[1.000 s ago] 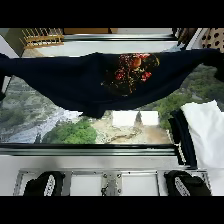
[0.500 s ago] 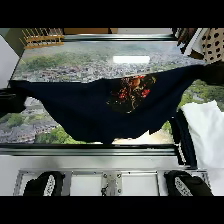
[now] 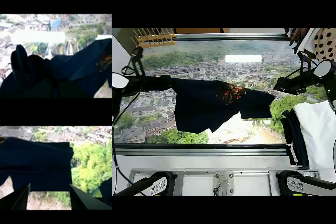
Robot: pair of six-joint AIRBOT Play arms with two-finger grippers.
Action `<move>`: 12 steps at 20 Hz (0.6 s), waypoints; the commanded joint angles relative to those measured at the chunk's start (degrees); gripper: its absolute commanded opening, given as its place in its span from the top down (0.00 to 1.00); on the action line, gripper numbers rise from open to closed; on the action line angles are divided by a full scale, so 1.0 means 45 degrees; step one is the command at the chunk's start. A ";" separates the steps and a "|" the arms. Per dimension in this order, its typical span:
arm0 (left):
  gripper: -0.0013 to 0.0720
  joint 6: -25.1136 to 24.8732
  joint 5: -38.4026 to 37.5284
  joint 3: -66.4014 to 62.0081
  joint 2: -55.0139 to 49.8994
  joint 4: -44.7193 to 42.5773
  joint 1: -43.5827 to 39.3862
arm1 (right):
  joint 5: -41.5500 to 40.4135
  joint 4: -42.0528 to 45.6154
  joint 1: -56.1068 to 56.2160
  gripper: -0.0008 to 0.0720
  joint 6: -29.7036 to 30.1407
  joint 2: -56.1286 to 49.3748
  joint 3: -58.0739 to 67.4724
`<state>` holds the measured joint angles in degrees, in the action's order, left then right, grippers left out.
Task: Fold the clothes and pants, and hang the long-sleeved shirts on hangers.
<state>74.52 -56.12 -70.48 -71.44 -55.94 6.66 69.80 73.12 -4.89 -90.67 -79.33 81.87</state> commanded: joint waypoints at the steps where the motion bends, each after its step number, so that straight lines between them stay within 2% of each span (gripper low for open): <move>1: 0.97 -0.0024 -0.0748 -0.0355 -0.1525 -0.0019 -0.0189 | -0.0753 -0.0063 0.0170 0.26 -0.0005 -0.0384 -0.0078; 5: 0.97 -0.0039 -0.0029 0.1603 -0.1054 -0.0005 0.0151 | -0.1030 -0.1481 0.1685 0.26 -0.0063 -0.0248 -0.1370; 6: 0.97 -0.0039 0.0219 0.2069 -0.0903 -0.0005 0.0185 | -0.1501 -0.2011 0.2307 0.32 -0.0068 -0.0374 -0.1923; 8: 0.97 -0.0044 0.0515 0.2594 -0.0787 -0.0005 0.0199 | -0.2652 -0.2589 0.3570 0.51 -0.0063 -0.0860 -0.2861; 12: 0.97 -0.0039 0.0486 0.2754 -0.0806 0.0005 0.0185 | -0.3920 -0.3580 0.5523 0.51 -0.0053 -0.2696 -0.3118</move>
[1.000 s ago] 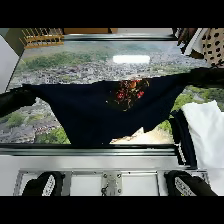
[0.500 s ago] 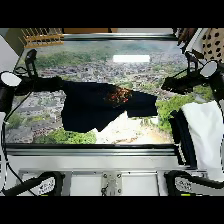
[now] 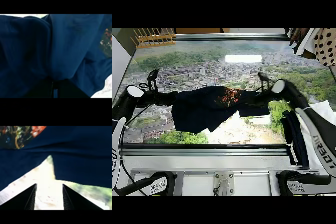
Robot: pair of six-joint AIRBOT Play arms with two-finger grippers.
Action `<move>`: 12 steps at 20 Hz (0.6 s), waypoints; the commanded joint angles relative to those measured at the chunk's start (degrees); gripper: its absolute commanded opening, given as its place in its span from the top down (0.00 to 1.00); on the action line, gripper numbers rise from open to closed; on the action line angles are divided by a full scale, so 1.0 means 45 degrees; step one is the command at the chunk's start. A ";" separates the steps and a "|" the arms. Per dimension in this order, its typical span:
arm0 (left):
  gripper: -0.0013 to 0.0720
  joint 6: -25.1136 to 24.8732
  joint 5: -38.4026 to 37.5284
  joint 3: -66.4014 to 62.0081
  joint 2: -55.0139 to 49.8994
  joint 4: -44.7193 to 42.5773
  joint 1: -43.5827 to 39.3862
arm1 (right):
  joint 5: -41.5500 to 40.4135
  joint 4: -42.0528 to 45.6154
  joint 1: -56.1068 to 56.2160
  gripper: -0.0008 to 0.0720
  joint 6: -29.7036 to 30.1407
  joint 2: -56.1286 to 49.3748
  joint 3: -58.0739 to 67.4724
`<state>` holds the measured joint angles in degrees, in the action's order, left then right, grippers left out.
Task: Fold the clothes and pants, and hang the long-sleeved shirts on hangers.
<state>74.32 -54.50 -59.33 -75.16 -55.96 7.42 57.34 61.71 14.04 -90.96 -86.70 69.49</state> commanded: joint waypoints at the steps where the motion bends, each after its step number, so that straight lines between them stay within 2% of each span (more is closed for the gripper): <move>1: 0.97 0.0005 0.0151 0.0277 0.0019 0.0010 0.0010 | -0.1481 -0.1496 0.1579 0.51 0.0015 -0.1447 -0.0369; 5: 0.97 0.0000 0.0160 0.0277 0.0019 0.0005 0.0015 | -0.2419 -0.2880 0.2113 0.51 0.0019 -0.2458 -0.0364; 8: 0.97 0.0000 0.0204 0.0277 0.0019 0.0005 0.0015 | -0.2744 -0.3109 0.2234 0.51 0.0019 -0.2599 -0.0350; 9: 0.97 0.0000 0.0204 0.0277 0.0019 0.0005 0.0015 | -0.2735 -0.3104 0.2215 0.66 0.0034 -0.2560 -0.0330; 10: 0.97 0.0000 0.0209 0.0272 0.0019 0.0005 0.0015 | -0.2735 -0.3094 0.2195 0.98 0.0359 -0.2424 -0.0330; 12: 0.97 -0.0005 0.0107 0.0131 0.0044 -0.0010 0.0078 | -0.2535 -0.2555 0.1991 0.97 0.0593 -0.1899 -0.0199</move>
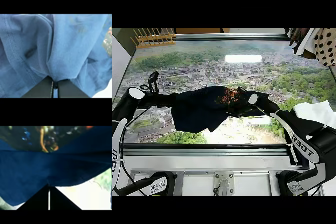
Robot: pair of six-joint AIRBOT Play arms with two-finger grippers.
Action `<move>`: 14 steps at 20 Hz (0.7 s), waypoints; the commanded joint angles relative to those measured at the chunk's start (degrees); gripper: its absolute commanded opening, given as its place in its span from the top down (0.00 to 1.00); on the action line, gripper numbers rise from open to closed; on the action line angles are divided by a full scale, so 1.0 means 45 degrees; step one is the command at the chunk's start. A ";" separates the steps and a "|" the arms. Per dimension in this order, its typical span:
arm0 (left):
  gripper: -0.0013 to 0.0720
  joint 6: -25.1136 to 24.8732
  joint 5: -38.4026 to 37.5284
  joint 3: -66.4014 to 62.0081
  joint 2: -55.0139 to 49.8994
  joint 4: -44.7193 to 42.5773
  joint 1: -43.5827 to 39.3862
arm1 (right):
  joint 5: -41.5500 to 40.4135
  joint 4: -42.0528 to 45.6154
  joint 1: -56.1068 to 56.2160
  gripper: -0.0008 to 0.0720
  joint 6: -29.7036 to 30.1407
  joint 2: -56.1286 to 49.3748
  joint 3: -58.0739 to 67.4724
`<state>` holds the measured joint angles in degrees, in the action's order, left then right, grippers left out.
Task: Fold the clothes and pants, and hang the long-sleeved shirts on hangers.
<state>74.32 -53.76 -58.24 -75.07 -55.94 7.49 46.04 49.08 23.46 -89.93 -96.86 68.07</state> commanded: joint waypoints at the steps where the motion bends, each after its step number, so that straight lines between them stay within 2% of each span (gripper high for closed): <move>1: 0.97 -0.0005 -0.0287 -0.0432 0.0029 -0.0015 0.0189 | 0.0340 0.0976 -0.0301 0.97 0.0359 0.0743 0.0355; 5: 0.97 0.0000 -0.1457 -0.2997 0.0947 0.0024 0.0908 | 0.2875 0.4940 -0.1787 0.97 0.0364 0.3429 0.2531; 7: 0.97 0.0000 -0.1564 -0.4585 0.2215 0.0029 0.0913 | 0.3419 0.5479 -0.2574 0.97 0.0602 0.5027 0.3993; 11: 0.97 0.0010 -0.1778 -0.6994 0.4911 0.0087 0.0393 | 0.2997 0.5493 -0.3507 0.97 0.0763 0.7985 0.6402; 14: 0.97 0.0010 -0.1700 -0.8058 0.6766 0.0087 -0.0146 | 0.1287 0.5532 -0.3716 0.97 0.0758 0.9986 0.6965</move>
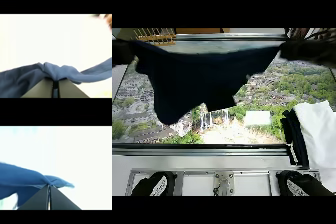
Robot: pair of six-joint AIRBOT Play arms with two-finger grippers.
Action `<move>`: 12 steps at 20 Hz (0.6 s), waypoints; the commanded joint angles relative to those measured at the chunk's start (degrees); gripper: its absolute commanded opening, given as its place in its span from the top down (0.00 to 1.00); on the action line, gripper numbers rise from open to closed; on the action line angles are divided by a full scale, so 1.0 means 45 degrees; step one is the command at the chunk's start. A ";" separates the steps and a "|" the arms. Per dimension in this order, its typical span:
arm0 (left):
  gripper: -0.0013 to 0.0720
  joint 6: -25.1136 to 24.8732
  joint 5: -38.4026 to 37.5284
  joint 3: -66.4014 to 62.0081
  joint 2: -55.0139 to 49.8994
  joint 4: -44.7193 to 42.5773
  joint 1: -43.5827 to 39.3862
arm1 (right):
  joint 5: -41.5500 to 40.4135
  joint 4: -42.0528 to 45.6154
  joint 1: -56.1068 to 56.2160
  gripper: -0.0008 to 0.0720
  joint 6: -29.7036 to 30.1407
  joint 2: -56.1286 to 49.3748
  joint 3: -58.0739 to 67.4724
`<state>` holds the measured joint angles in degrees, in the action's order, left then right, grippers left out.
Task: Fold the clothes and pants, and hang the long-sleeved shirts on hangers.
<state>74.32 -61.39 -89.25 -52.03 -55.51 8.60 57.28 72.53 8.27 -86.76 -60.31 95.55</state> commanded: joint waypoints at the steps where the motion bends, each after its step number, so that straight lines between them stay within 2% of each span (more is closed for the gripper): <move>1: 0.97 0.0010 0.0029 -0.1399 0.2166 -0.0010 -0.0559 | -0.1885 0.0316 -0.0335 0.97 0.0049 0.2492 0.0855; 6: 0.97 0.0015 0.1030 -0.1049 0.4216 -0.0010 -0.1350 | -0.3099 0.0311 -0.0335 0.97 0.0034 0.4265 0.0855; 9: 0.97 0.0049 0.1787 -0.0155 0.4964 -0.0005 -0.1462 | -0.3070 0.0272 -0.0335 0.97 -0.0063 0.4439 0.0855; 12: 0.97 0.0369 0.1506 0.0525 0.4911 0.0000 -0.1462 | -0.2905 0.0267 -0.0335 0.97 -0.0223 0.4114 0.0845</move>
<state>75.00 -55.13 -89.52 -30.98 -55.46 2.33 44.31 73.78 6.79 -86.85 -41.54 99.31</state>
